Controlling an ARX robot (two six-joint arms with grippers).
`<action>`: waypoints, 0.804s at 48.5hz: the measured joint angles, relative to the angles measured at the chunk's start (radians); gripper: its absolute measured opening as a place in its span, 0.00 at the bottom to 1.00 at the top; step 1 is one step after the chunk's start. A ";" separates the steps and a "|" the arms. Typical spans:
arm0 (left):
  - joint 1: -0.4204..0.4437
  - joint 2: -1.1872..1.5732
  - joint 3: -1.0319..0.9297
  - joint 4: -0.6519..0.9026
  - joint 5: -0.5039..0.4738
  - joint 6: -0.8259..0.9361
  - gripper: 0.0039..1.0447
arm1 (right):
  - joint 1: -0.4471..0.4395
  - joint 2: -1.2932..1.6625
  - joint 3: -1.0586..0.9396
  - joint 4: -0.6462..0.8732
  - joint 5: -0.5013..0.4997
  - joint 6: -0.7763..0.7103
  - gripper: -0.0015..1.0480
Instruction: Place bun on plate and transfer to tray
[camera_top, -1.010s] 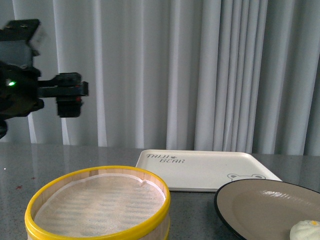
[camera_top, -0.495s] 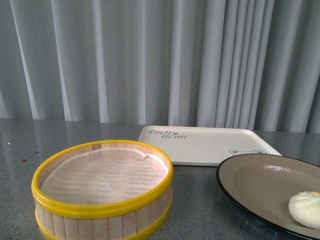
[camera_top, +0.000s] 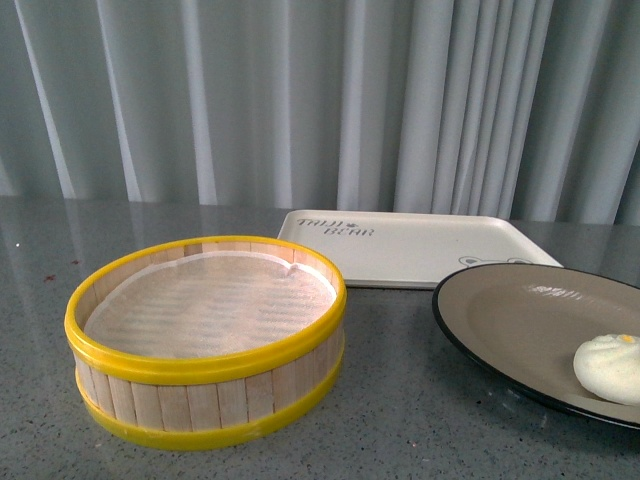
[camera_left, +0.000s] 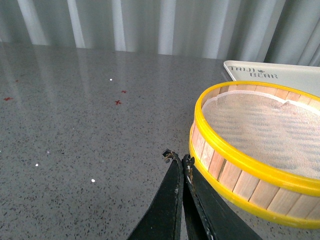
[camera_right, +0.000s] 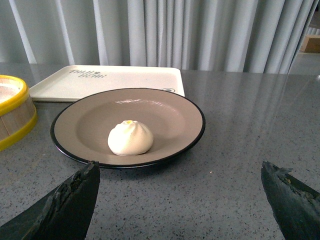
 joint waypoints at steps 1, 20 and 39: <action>0.000 -0.017 -0.010 -0.008 0.001 0.000 0.04 | 0.000 0.000 0.000 0.000 0.000 0.000 0.92; 0.000 -0.221 -0.088 -0.135 0.001 0.000 0.04 | 0.000 0.000 0.000 0.000 0.000 0.000 0.92; 0.000 -0.367 -0.119 -0.222 0.003 0.002 0.04 | 0.000 0.000 0.000 0.000 0.000 0.000 0.92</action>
